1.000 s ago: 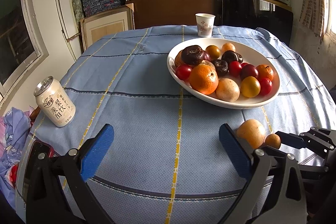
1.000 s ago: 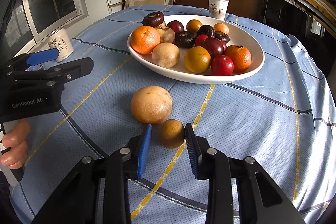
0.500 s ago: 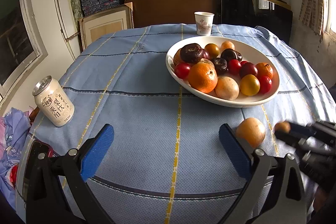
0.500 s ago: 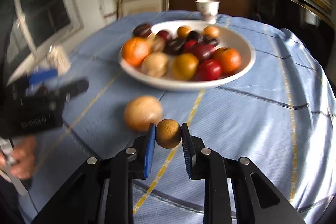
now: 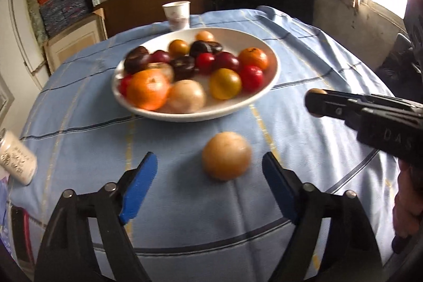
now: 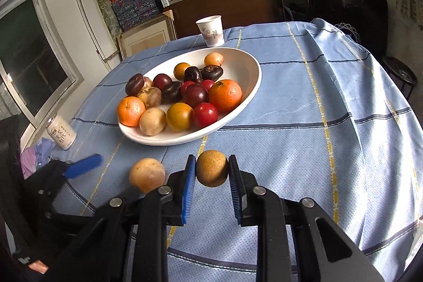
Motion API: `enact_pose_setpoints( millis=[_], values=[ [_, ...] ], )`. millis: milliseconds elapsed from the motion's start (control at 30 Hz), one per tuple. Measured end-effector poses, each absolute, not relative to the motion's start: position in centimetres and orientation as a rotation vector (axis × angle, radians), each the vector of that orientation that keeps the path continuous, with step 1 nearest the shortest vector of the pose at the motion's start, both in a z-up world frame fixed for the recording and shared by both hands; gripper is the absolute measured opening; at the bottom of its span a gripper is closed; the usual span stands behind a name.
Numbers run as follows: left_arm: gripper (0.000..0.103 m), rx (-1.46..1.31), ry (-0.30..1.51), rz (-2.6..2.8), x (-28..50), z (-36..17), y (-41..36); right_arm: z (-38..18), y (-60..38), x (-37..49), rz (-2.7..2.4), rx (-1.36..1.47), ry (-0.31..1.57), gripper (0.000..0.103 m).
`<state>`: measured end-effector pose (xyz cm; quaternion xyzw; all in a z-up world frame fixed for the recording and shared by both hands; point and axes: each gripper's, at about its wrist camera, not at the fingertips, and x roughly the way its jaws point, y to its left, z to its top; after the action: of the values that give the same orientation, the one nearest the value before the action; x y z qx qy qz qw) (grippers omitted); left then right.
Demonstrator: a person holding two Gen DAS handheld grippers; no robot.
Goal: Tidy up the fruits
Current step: 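Grasp the small tan round fruit with the right tool, then grasp the large pale brown fruit with the left tool while the right lifts its fruit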
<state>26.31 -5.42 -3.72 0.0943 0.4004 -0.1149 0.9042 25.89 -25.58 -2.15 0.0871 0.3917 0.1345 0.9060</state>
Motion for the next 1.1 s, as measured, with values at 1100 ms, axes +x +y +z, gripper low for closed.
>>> enact_pose_setpoints(
  millis=[1100],
  values=[
    [0.044, 0.19, 0.794, -0.193, 26.1, -2.8, -6.1, -2.1, -25.1, 25.5, 0.293, 0.159, 0.794, 0.025]
  ],
)
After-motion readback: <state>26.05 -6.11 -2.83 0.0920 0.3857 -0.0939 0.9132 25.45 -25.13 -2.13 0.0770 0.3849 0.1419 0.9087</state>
